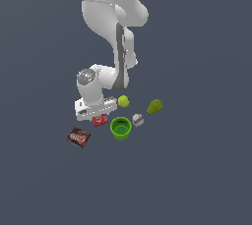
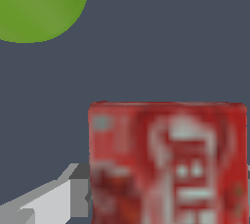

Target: Pick up a designated object from a clutter of objects.

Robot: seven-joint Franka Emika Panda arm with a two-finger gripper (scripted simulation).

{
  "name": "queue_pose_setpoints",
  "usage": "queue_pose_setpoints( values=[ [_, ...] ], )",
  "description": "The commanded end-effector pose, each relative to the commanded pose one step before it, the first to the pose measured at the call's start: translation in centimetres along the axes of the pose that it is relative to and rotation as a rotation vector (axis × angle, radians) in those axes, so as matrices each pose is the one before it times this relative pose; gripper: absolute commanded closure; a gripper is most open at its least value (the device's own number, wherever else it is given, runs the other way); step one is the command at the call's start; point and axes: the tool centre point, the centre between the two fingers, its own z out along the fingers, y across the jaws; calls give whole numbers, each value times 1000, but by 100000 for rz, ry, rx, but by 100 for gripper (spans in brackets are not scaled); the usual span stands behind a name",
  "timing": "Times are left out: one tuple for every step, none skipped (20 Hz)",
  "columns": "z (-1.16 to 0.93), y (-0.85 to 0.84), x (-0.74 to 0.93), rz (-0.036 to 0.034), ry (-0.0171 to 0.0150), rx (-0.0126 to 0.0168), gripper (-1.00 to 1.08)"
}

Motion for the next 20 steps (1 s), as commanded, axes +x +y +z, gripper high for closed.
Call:
queue_pose_setpoints(
  values=[
    [84, -27, 13, -27, -30, 39, 108],
    [0, 0, 0, 0, 0, 0, 108],
    [0, 0, 0, 0, 0, 0, 108],
    [0, 0, 0, 0, 0, 0, 108],
    [0, 0, 0, 0, 0, 0, 108],
    [0, 0, 0, 0, 0, 0, 108],
    [-85, 32, -6, 10, 64, -73, 108],
    [-19, -14, 0, 0, 0, 0, 108],
    [-56, -43, 1, 0, 0, 0, 108],
    [-94, -72, 2, 0, 0, 0, 108],
    [-132, -101, 3, 0, 0, 0, 108],
    [-169, -129, 4, 0, 0, 0, 108],
    [-207, -158, 5, 0, 0, 0, 108],
    [-244, -186, 5, 0, 0, 0, 108],
    [-282, -215, 6, 0, 0, 0, 108],
    [-320, -243, 7, 0, 0, 0, 108],
    [-357, -272, 8, 0, 0, 0, 108],
    [-395, -300, 9, 0, 0, 0, 108],
    [-421, -322, 7, 10, 8, 47, 108],
    [-470, -356, 11, 0, 0, 0, 108]
  ],
)
